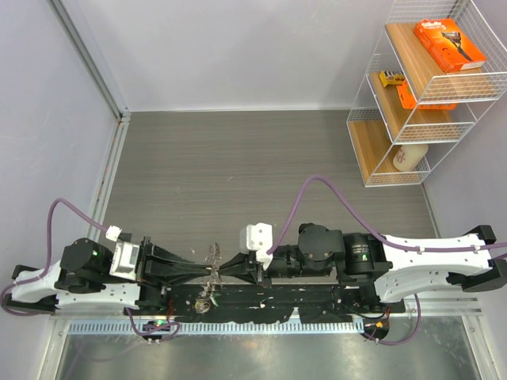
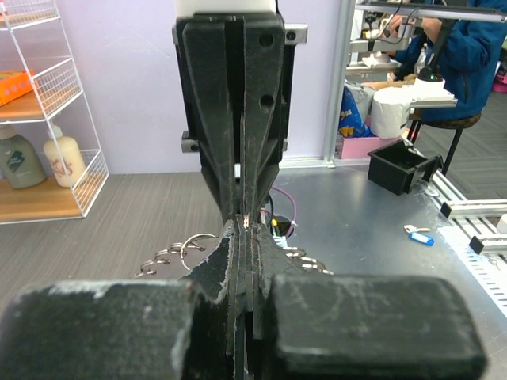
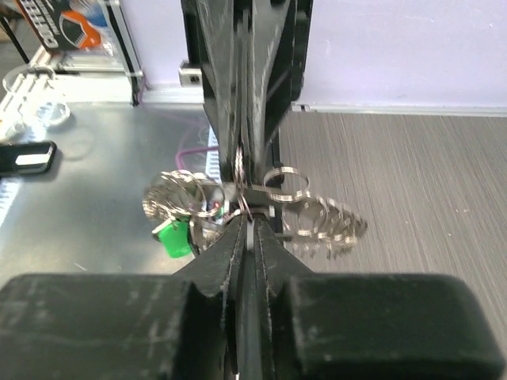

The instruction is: Put the keys on the keyring

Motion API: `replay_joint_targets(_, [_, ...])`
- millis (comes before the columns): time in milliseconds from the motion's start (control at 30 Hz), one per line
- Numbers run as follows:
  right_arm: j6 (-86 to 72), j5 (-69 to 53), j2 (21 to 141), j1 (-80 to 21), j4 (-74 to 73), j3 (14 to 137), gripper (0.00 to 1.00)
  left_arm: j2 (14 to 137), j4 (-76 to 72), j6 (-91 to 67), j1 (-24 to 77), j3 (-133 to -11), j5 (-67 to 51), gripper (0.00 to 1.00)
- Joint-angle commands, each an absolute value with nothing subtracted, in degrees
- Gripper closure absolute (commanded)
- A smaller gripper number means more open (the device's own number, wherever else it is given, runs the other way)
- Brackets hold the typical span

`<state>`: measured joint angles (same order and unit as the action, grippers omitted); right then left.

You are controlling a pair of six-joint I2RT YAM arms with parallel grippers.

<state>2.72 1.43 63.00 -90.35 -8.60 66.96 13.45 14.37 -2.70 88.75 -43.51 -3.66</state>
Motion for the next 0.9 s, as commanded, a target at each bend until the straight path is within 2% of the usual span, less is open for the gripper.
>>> replay_joint_targets(0, [2.5, 4.2, 63.9, -90.6, -12.3, 67.9, 0.8, 12.9, 3.1, -2.9, 88.8, -44.7, -5.0, 1.0])
replay_joint_targets(167, [3.8, 5.4, 62.6, -90.6, -14.5, 70.8, 0.71, 12.8, 3.2, -2.9, 88.8, -44.5, -4.8, 1.0])
replay_joint_targets(567, [9.0, 5.9, 64.7, -91.9, -21.7, 81.7, 0.69, 12.3, 3.1, -2.9, 88.8, -44.0, -4.1, 1.0])
replay_joint_targets(867, [9.3, 1.8, 67.1, -92.5, -21.1, 83.8, 0.69, 11.9, 2.9, -3.0, 88.8, -43.8, -4.1, 1.0])
